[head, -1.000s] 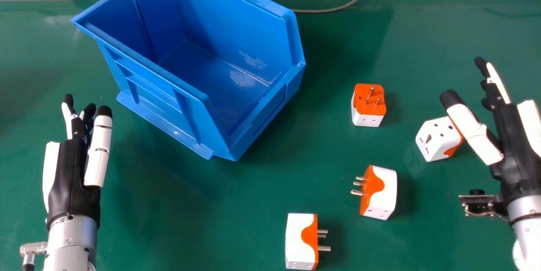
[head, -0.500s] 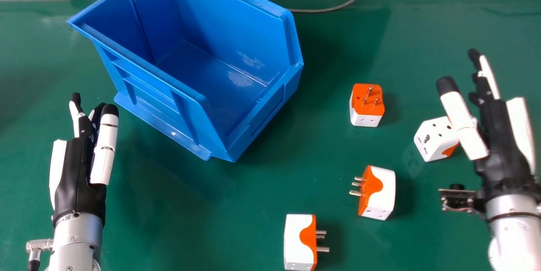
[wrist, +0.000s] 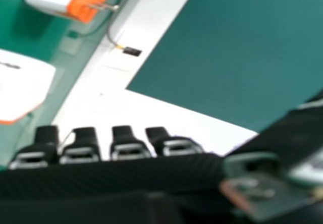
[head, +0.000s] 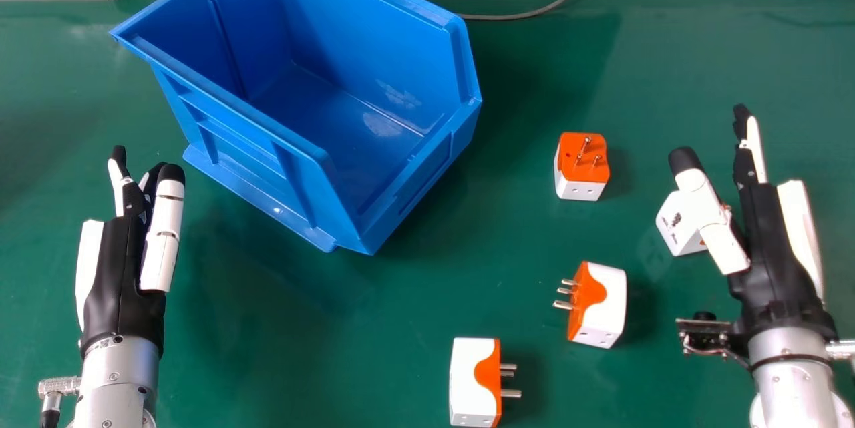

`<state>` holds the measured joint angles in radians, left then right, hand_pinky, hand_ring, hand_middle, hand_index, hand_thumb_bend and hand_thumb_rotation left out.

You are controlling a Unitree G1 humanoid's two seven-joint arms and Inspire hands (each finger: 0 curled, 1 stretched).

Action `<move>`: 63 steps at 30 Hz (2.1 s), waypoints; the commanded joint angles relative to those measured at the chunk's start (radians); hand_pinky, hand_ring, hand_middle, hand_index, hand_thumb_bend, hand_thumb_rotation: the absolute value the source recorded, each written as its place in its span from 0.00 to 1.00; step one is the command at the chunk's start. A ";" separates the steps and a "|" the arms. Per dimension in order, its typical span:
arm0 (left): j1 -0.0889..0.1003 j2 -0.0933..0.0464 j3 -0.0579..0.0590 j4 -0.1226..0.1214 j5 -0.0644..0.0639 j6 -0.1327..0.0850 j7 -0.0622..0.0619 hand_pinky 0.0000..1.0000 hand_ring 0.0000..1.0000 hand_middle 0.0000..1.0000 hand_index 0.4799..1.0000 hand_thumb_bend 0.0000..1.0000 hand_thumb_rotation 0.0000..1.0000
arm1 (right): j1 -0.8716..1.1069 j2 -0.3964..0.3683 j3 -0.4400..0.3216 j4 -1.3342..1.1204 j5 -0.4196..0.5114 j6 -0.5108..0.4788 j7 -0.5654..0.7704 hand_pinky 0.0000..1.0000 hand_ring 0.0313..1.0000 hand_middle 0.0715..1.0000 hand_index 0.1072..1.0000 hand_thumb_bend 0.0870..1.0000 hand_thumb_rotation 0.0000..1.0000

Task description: Pick all objects and put in blue box

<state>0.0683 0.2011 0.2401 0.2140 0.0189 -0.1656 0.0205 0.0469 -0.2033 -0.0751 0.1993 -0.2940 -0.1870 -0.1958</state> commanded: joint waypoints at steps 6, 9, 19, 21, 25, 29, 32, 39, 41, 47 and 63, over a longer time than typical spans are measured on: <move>-0.012 0.012 0.000 -0.004 -0.004 -0.028 -0.005 0.95 0.97 0.95 0.94 0.46 0.97 | -0.012 -0.004 0.016 0.042 -0.050 -0.021 -0.070 0.98 1.00 1.00 1.00 0.44 0.99; -0.011 0.014 0.000 -0.003 -0.005 -0.025 -0.007 0.94 0.97 0.95 0.94 0.46 0.97 | -0.021 -0.014 0.032 0.066 -0.085 -0.022 -0.095 0.98 1.00 1.00 1.00 0.45 0.99; -0.007 0.019 0.004 -0.007 -0.008 -0.029 -0.011 0.95 0.97 0.95 0.94 0.46 0.98 | -0.080 -0.056 0.058 0.179 -0.166 0.017 -0.148 0.98 1.00 1.00 1.00 0.49 0.93; -0.005 0.020 0.005 -0.008 -0.005 -0.031 -0.012 0.95 0.97 0.95 0.94 0.47 0.98 | -0.091 -0.062 0.063 0.194 -0.177 0.051 -0.145 0.98 1.00 1.00 1.00 0.50 0.92; -0.004 0.024 0.005 -0.006 -0.001 -0.033 -0.012 0.94 0.97 0.95 0.94 0.50 0.97 | -0.103 -0.068 0.076 0.193 -0.194 0.108 -0.142 0.97 1.00 1.00 1.00 0.52 0.91; -0.002 0.026 0.002 -0.011 0.006 -0.032 -0.008 0.94 0.97 0.95 0.94 0.51 0.96 | -0.109 -0.072 0.083 0.186 -0.202 0.149 -0.140 0.97 1.00 1.00 1.00 0.54 0.89; -0.003 0.029 0.002 -0.008 0.007 -0.036 -0.010 0.94 0.97 0.95 0.94 0.52 0.96 | -0.119 -0.075 0.083 0.189 -0.202 0.173 -0.145 0.98 1.00 1.00 1.00 0.57 0.86; -0.003 0.027 0.004 -0.004 -0.001 -0.042 -0.016 0.94 0.98 0.95 0.95 0.52 0.97 | -0.123 -0.089 0.100 0.143 -0.254 0.277 -0.150 0.98 1.00 1.00 1.00 0.62 0.81; -0.003 0.026 0.005 -0.005 -0.003 -0.042 -0.016 0.94 0.98 0.95 0.95 0.52 0.97 | -0.122 -0.094 0.106 0.109 -0.271 0.330 -0.140 0.98 1.00 1.00 1.00 0.63 0.80; -0.014 0.026 0.005 0.007 -0.002 -0.034 -0.013 0.94 0.98 0.95 0.94 0.52 0.97 | -0.130 -0.098 0.138 0.033 -0.314 0.497 -0.082 0.98 1.00 1.00 1.00 0.65 0.76; -0.015 0.035 0.005 -0.003 -0.004 -0.020 -0.024 0.96 0.98 0.95 0.95 0.50 1.00 | -0.139 -0.072 0.156 0.120 -0.275 0.565 -0.073 0.99 1.00 1.00 1.00 0.71 0.72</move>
<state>0.0640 0.2207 0.2419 0.2254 0.0190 -0.1815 -0.0010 -0.0689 -0.2741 0.0843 0.3171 -0.5696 0.3792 -0.2539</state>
